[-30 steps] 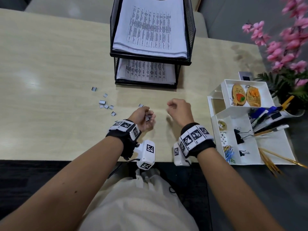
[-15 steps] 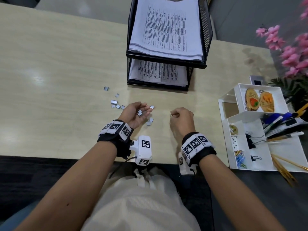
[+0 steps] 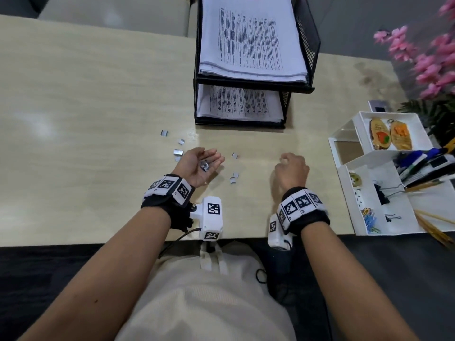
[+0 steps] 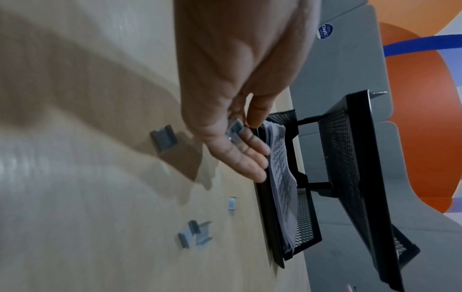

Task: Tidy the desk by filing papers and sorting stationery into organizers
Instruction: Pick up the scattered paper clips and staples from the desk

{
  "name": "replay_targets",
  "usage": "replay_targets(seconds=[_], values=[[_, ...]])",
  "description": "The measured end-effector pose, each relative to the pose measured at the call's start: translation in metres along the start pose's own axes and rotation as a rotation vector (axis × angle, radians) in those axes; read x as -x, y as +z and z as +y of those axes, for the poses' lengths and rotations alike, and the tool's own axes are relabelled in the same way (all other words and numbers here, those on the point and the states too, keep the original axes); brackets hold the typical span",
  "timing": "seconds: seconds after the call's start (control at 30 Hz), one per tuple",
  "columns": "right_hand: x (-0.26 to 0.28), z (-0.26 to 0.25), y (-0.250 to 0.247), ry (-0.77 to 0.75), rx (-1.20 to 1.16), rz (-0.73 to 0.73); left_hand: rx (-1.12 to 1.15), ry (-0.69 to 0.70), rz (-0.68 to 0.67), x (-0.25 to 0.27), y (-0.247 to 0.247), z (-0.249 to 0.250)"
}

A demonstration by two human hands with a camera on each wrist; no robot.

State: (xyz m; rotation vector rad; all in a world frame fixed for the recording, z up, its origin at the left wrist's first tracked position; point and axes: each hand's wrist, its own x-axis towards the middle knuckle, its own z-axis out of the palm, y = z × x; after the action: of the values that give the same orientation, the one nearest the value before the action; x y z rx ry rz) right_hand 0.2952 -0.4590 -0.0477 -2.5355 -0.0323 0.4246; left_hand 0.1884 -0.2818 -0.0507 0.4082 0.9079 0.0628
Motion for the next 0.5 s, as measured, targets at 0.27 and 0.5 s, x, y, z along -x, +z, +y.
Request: replay_targets(seconds=[0.27,0.5], values=[[0.028,-0.032,0.039,-0.492,0.229,-0.284,0.052,0.051,0.012,0.002,-0.016,0.023],[0.051,-0.018,0.043,-0.613,0.351,-0.333,0.077,0.038,0.021,0.003,-0.033,0.029]])
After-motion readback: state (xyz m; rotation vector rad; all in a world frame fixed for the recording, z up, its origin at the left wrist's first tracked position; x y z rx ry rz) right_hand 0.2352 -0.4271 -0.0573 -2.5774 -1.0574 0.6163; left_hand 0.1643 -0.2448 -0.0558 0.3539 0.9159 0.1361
